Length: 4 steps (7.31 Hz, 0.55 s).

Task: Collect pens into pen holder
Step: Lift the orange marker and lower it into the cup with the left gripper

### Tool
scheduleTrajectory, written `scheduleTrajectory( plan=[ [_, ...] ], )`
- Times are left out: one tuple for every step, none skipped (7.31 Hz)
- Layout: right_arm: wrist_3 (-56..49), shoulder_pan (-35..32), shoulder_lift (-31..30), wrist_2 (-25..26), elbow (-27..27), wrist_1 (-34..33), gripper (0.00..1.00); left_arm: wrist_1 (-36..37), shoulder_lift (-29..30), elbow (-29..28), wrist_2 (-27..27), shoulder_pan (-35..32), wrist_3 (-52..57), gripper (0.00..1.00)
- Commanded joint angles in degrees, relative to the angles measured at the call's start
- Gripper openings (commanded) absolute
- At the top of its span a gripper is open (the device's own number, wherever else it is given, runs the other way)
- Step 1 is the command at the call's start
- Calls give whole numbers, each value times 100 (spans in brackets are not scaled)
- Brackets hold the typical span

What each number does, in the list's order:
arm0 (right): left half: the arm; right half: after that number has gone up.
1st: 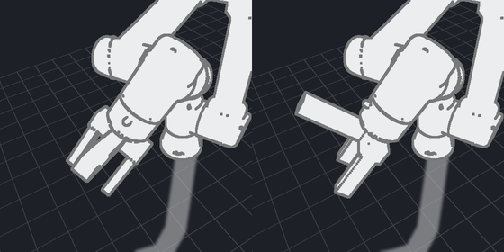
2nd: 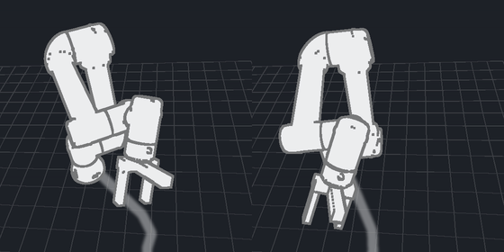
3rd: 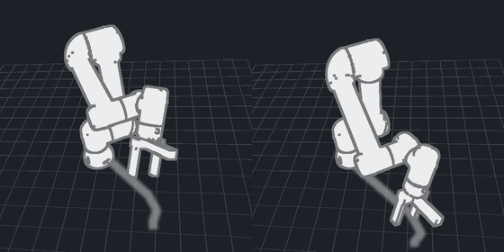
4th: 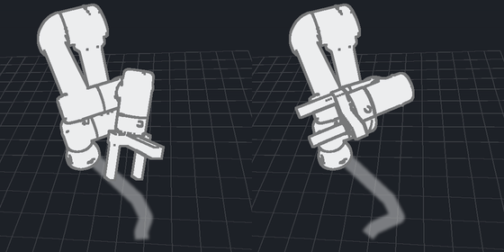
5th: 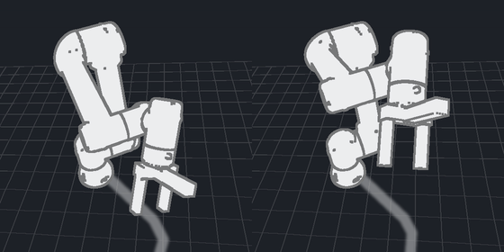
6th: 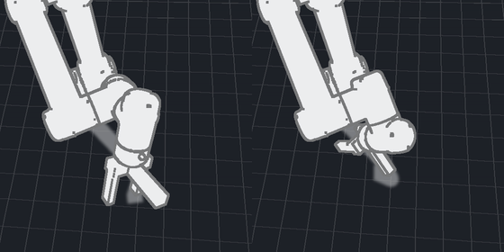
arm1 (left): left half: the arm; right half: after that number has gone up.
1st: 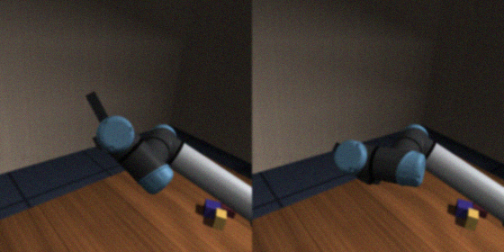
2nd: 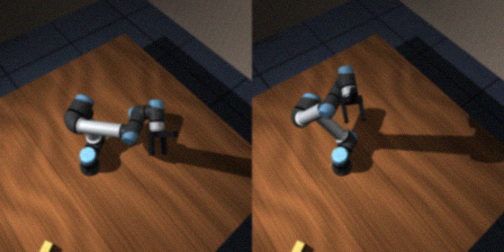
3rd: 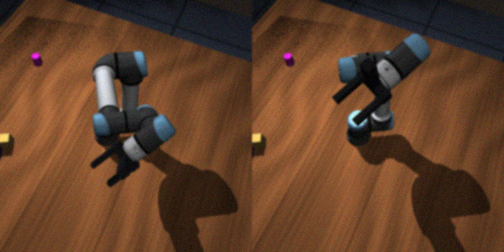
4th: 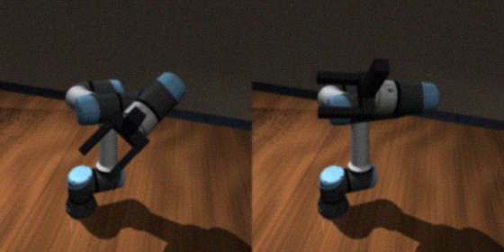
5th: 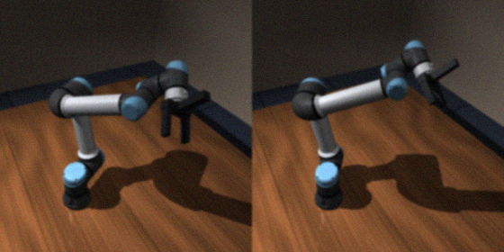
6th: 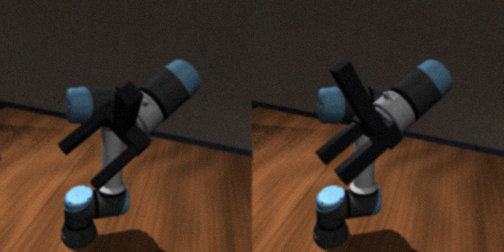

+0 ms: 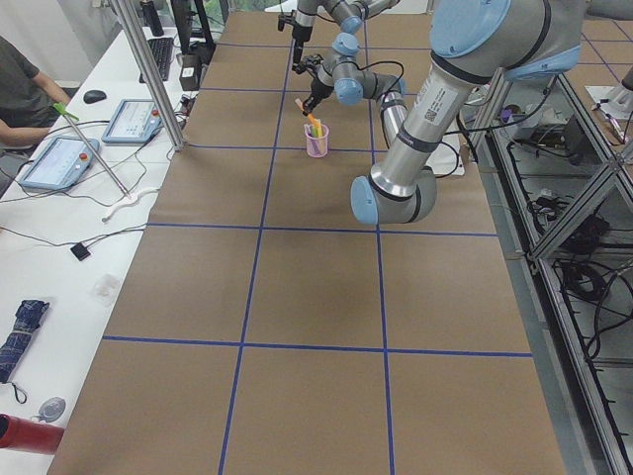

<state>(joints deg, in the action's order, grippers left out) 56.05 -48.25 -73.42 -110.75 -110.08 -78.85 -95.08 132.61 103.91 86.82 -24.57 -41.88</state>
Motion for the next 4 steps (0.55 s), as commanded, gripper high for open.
scheduleTrajectory(
  plan=[
    [3,0,-6,1,-13,1,100,-2,89,-160,-86,189,22,0],
    [3,0,3,1,-22,1,100,-19,133,-204,-86,189,22,0],
    [3,0,-6,1,-22,1,100,-20,177,-248,-95,181,31,0],
    [11,0,3,1,-13,1,100,-37,195,-301,-208,181,49,0]
  ],
)
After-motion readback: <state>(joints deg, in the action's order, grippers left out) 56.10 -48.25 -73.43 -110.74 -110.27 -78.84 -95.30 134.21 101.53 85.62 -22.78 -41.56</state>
